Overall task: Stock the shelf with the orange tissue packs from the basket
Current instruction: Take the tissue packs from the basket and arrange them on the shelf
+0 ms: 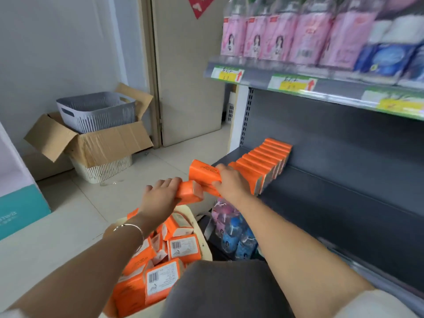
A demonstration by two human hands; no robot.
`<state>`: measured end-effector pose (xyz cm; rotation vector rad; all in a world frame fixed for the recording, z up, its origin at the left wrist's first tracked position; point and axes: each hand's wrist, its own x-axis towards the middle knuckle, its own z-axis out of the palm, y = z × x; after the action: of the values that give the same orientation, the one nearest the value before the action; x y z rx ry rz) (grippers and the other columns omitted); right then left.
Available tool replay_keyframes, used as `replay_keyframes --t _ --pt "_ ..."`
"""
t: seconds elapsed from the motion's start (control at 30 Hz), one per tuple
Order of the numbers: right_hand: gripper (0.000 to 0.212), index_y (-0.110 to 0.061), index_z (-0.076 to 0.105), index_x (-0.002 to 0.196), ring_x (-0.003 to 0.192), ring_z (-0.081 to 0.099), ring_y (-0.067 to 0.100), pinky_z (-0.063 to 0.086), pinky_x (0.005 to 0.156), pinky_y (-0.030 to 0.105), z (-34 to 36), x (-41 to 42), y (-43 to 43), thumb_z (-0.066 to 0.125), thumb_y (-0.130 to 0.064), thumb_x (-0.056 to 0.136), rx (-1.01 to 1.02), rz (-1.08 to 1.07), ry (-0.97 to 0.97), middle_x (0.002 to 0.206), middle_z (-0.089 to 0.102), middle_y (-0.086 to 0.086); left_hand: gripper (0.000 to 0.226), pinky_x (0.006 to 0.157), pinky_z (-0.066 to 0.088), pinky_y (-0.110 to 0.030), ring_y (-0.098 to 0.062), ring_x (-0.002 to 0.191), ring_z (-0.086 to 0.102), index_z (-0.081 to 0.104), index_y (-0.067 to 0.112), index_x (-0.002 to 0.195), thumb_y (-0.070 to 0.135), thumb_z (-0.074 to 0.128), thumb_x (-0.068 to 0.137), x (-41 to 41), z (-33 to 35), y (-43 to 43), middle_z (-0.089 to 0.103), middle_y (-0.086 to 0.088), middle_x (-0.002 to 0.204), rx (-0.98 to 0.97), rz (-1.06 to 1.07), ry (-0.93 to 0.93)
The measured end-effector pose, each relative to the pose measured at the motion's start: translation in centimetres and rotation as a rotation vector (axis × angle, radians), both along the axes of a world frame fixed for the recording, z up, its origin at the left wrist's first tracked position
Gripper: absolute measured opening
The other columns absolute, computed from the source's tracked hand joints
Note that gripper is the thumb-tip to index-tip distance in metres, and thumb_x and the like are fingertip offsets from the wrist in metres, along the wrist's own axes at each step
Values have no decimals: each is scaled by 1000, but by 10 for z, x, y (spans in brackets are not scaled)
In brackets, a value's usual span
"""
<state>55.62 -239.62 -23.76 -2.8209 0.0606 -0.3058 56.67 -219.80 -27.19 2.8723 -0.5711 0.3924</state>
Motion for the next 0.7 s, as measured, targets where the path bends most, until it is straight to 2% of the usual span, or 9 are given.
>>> replay_keyframes --t 0.1,0.2,0.4,0.57,0.7 --pt "36 -13 48 125 111 57 34 48 85 40 20 -18 -30 58 -23 91 30 -63 -35 120 57 13 44 89 36 -40 -27 121 47 43 22 132 23 54 90 -9 19 -28 53 0 131 -22 -51 -65" --pt "41 -14 46 130 116 55 33 49 90 42 32 -35 -59 58 -22 91 95 -111 -69 126 55 12 43 86 38 -40 -29 116 51 48 21 128 16 55 87 -17 35 -56 56 -2 125 -24 -106 -128" --pt "45 -16 45 134 119 52 35 47 93 43 33 -54 -119 58 -22 91 153 -244 -122 135 46 10 44 89 37 -39 -28 117 47 45 24 132 19 53 89 -20 56 -120 49 -3 127 -8 -202 -162" --pt "41 -16 47 131 116 51 38 45 89 43 20 -55 -182 58 -22 92 182 -465 -189 129 45 11 47 89 37 -41 -29 118 46 44 23 133 20 55 88 -1 71 -184 49 -3 127 1 -282 -178" --pt "41 -20 45 132 118 49 36 47 85 41 5 -44 -234 57 -23 93 175 -625 -155 131 44 8 49 88 37 -41 -28 118 45 42 24 133 22 56 86 21 79 -238 48 -1 126 9 -346 -170"
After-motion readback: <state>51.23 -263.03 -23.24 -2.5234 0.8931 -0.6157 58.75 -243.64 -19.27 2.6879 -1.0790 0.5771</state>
